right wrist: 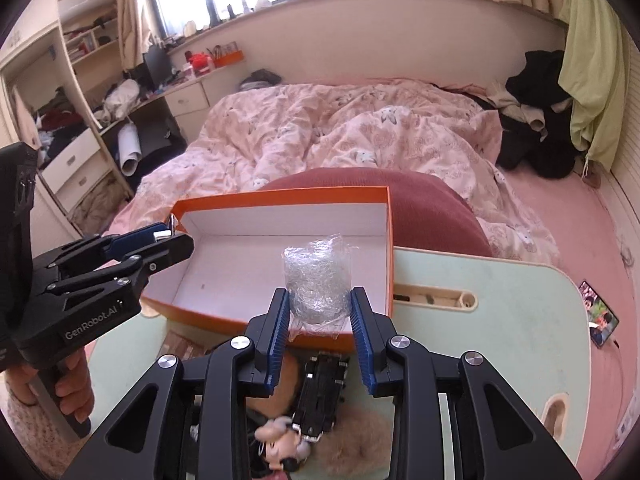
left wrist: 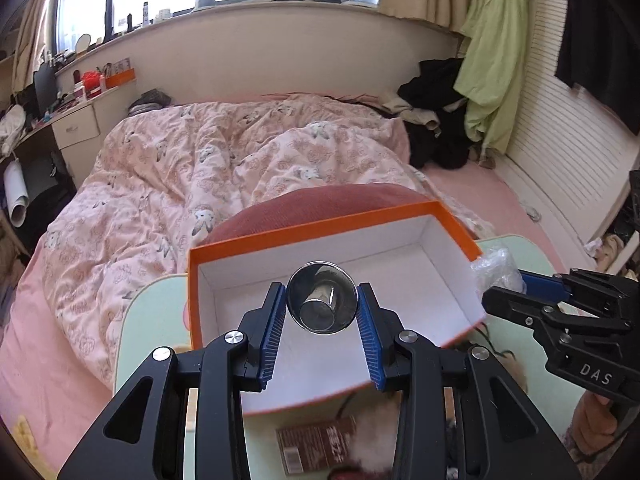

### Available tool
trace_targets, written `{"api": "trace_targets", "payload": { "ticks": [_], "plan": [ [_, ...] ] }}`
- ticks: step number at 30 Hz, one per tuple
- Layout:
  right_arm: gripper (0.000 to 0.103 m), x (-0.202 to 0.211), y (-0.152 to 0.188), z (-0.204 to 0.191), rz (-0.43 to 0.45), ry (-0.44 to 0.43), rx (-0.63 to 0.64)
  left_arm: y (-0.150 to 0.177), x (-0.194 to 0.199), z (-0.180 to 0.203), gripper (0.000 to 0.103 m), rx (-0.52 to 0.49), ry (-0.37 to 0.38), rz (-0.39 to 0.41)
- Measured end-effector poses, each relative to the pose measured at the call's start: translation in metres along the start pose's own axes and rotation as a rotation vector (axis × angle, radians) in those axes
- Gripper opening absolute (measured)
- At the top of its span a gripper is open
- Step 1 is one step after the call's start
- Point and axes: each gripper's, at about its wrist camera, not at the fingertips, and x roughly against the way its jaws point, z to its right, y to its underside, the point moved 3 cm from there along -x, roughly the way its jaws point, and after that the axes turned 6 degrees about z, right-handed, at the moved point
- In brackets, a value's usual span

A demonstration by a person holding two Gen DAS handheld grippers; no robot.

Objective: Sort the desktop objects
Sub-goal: 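Lower the silver cup into the orange box, open left gripper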

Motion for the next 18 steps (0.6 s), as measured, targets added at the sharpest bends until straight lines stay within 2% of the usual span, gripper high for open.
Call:
{"api": "trace_targets", "payload": {
  "ticks": [1, 3, 6, 7, 9, 13, 16, 18],
  "plan": [
    [0.032, -0.009, -0.003, 0.002, -0.016, 0.013, -0.006, -0.002, -0.009, -0.002, 0.038, 0.003, -0.03, -0.006],
    [0.044, -0.024, -0.006, 0.008, -0.044, 0.024, -0.022, -0.002, -0.018, -0.006, 0.048, 0.006, -0.043, -0.02],
    [0.046, -0.022, -0.005, 0.014, -0.03, 0.006, -0.058, 0.005, -0.015, -0.011, 0.059, 0.029, -0.024, -0.031],
    [0.047, -0.017, -0.004, 0.015, -0.019, -0.002, -0.066, 0.009, -0.01, -0.012, 0.064, 0.032, 0.001, -0.029],
    [0.05, -0.002, 0.001, 0.018, 0.013, -0.01, -0.071, 0.015, 0.001, -0.012, 0.065, 0.037, 0.028, -0.021],
    [0.058, 0.033, 0.016, 0.014, 0.08, 0.014, -0.045, 0.033, 0.031, -0.014, 0.066, 0.048, 0.029, 0.0],
    [0.065, 0.062, 0.039, 0.005, 0.119, -0.002, -0.032, 0.057, 0.055, -0.01, 0.077, 0.059, 0.053, 0.001],
    [0.073, 0.079, 0.059, -0.005, 0.136, 0.016, 0.002, 0.077, 0.069, -0.004, 0.08, 0.062, 0.071, 0.002]
  ]
}}
